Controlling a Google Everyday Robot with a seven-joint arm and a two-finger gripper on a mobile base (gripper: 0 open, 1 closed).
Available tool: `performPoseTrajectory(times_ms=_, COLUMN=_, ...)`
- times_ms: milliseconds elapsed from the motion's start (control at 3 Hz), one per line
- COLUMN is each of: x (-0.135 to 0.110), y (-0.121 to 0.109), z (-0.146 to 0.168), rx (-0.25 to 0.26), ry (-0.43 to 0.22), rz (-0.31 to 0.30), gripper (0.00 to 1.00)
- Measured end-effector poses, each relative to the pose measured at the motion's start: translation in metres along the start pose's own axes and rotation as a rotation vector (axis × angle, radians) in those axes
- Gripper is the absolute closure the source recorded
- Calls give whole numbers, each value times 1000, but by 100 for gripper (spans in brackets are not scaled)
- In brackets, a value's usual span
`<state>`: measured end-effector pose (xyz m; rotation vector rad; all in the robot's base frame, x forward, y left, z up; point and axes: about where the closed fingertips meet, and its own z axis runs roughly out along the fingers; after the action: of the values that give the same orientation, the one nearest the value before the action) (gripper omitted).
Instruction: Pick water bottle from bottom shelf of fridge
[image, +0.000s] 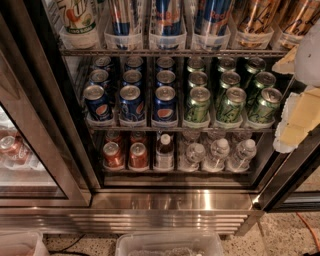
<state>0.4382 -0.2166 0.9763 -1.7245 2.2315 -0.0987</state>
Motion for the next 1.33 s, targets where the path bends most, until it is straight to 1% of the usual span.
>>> performPoseTrajectory(times_ms=333, x=0, y=0, z=0, rx=0, ry=0, rz=0, gripper=0)
performPoseTrajectory(times_ms=667, x=-11, y=4, z=0, rx=-7, ry=-44, rz=10, gripper=0)
performPoseTrajectory(times_ms=1000, x=-33, y=16, z=-1, rx=-20, ry=-153, rz=80, gripper=0)
performPoseTrajectory(times_ms=1333, x=-65, y=38, z=-4, rx=-42, ry=-306, rz=208, gripper=0)
